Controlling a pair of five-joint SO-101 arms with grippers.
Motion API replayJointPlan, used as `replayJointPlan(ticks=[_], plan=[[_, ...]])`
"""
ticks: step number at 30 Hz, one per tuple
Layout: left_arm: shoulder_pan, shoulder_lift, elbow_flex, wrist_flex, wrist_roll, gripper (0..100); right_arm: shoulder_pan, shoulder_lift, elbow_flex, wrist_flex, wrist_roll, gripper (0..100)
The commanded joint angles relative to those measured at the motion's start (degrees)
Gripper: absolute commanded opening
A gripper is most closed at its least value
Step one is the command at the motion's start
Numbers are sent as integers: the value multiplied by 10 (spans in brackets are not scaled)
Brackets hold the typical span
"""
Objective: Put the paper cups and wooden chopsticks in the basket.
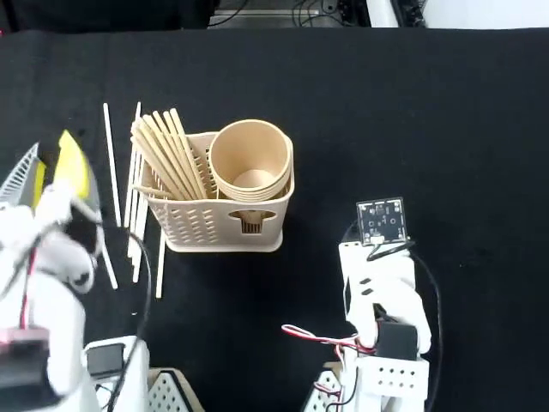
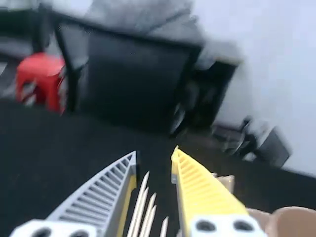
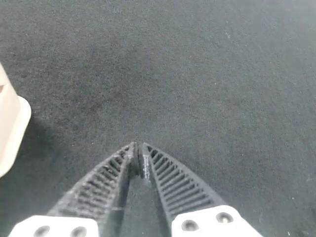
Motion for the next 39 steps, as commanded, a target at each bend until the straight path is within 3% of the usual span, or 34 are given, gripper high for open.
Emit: replayJointPlan(ticks=[1, 9, 15, 22, 30, 39], plan=[[-53, 153, -48, 13, -2, 128, 9, -2, 0, -6, 2, 26], [-122, 425, -108, -26, -6, 128, 9, -2, 0, -6, 2, 26], [-127, 622, -215, -21, -38, 131, 9, -2, 0, -6, 2, 26], [-109, 803, -328, -20, -40, 227, 9, -2, 0, -6, 2, 26], [-59, 906, -388, -20, -125, 264, 9, -2, 0, -6, 2, 26], [-13, 940, -397, -25, -123, 265, 9, -2, 0, -6, 2, 26]])
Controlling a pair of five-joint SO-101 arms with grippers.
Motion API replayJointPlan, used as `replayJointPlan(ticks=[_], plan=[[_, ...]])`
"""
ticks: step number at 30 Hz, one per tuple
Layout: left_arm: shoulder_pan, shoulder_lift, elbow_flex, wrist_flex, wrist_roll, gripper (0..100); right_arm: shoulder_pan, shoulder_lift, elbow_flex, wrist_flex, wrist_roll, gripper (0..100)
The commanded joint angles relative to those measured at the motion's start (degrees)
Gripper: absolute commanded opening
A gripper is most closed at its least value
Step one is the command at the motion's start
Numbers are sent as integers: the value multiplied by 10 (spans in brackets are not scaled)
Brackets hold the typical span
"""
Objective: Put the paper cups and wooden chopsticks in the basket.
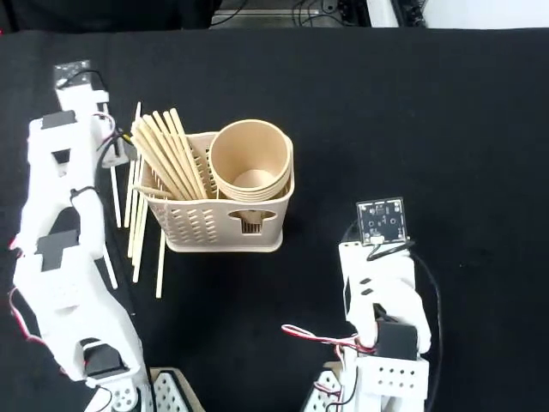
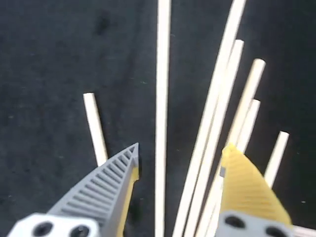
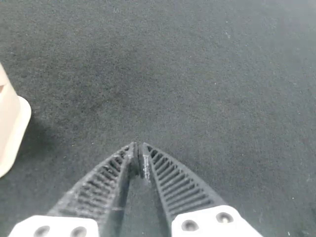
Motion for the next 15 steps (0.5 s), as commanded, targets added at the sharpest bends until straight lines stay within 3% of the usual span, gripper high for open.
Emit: replayJointPlan(ticks=[1, 5, 10, 15], plan=[[25, -4, -29, -8, -4, 265, 9, -2, 0, -6, 2, 26], [38, 17, -29, -11, -4, 265, 9, -2, 0, -6, 2, 26], [15, 75, -30, -82, -7, 265, 9, -2, 0, -6, 2, 26], [11, 125, -102, -22, -9, 250, 9, -2, 0, -6, 2, 26]])
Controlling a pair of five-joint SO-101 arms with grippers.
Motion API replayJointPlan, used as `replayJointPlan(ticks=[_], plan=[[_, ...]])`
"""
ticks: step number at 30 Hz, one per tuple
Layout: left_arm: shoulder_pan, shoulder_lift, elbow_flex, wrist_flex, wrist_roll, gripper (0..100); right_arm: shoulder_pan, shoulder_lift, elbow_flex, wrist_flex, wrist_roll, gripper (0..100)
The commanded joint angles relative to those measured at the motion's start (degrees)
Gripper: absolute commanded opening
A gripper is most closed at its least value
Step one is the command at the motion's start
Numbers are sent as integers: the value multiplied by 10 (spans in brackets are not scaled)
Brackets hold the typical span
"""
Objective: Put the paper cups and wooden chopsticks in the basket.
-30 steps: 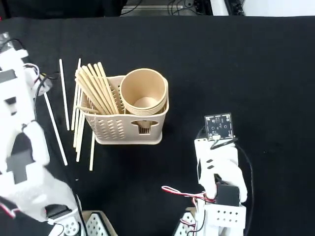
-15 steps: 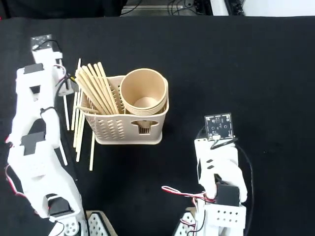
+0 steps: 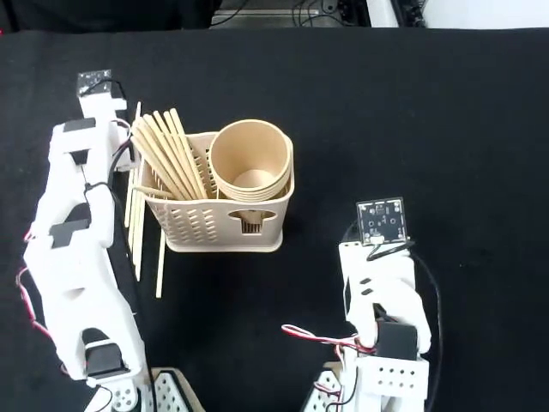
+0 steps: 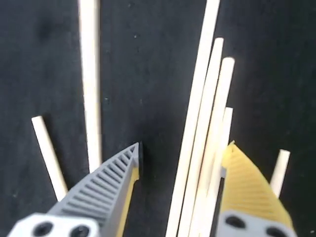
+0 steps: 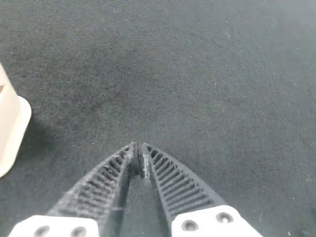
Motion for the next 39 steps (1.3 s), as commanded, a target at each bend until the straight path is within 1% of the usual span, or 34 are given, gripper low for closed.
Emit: replayJointPlan(ticks=[1, 7, 9, 11, 16, 23, 27, 33, 39], plan=[[-10, 30, -94, 59, -4, 229, 9, -2, 0, -6, 2, 26], [-11, 77, -178, 119, -4, 29, 9, -2, 0, -6, 2, 26], [-13, 89, -196, 135, -3, 41, 9, -2, 0, -6, 2, 26], [-13, 91, -210, 152, -3, 27, 9, -2, 0, -6, 2, 26], [-7, 84, -244, 198, -1, 30, 9, -2, 0, -6, 2, 26], [-7, 38, -294, 267, -1, 30, 9, -2, 0, -6, 2, 26], [-7, -8, -299, 284, 1, 30, 9, -2, 0, -6, 2, 26], [8, -108, -236, 300, 10, 30, 9, -2, 0, -6, 2, 26], [42, -283, -102, 299, 10, 30, 9, -2, 0, -6, 2, 26]])
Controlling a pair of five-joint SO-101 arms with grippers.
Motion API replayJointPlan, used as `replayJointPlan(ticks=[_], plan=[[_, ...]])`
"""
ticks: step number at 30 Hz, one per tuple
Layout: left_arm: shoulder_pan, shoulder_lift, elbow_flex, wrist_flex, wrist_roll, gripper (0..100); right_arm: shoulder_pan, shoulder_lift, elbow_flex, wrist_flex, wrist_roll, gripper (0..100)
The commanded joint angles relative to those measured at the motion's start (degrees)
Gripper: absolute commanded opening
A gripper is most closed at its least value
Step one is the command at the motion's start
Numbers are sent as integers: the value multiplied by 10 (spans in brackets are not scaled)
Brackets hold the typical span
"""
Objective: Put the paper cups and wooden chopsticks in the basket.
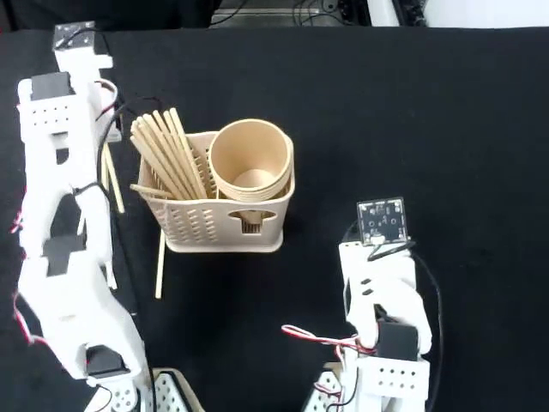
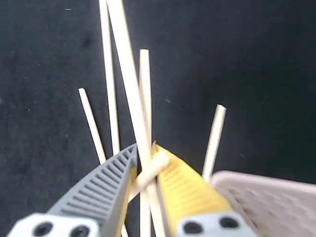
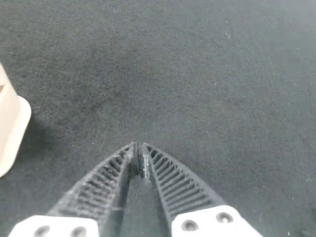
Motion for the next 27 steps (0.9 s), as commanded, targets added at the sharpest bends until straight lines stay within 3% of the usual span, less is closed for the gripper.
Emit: replayJointPlan(ticks=[1, 9, 20, 27], plan=[[28, -164, 87, 0, 4, 30, 9, -2, 0, -6, 2, 26], [22, -334, 297, -174, 4, 30, 9, -2, 0, -6, 2, 26], [22, -643, 678, -558, 5, 29, 9, -2, 0, -6, 2, 26], [29, -818, 834, -732, 5, 29, 9, -2, 0, -6, 2, 26]])
